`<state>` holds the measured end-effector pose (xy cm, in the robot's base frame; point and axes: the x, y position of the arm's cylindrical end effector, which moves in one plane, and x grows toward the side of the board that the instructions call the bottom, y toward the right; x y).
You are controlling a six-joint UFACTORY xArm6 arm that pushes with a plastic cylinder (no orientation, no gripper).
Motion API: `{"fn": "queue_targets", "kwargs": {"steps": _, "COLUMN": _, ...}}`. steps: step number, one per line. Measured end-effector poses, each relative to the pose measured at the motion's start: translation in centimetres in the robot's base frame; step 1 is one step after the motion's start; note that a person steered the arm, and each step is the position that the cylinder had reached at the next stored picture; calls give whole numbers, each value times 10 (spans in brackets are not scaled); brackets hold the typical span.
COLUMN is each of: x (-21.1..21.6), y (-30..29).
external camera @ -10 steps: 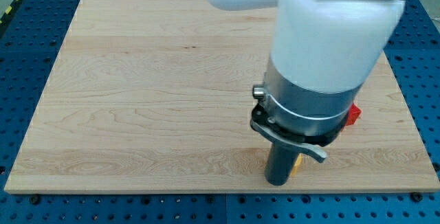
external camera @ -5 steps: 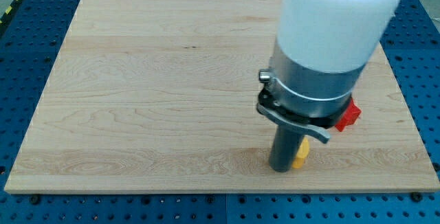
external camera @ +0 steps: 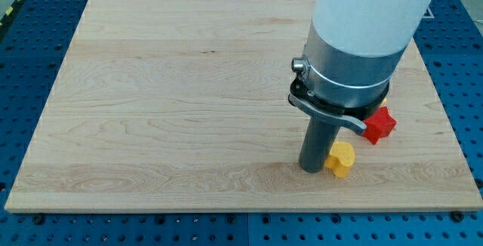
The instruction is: Push the yellow heart towards the red star
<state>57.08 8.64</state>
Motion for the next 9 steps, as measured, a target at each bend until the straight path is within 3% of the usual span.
{"fn": "queue_targets", "kwargs": {"steps": 4, "x": 0, "y": 46}}
{"fn": "queue_targets", "kwargs": {"steps": 7, "x": -18, "y": 36}}
{"fn": "queue_targets", "kwargs": {"steps": 9, "x": -10, "y": 60}}
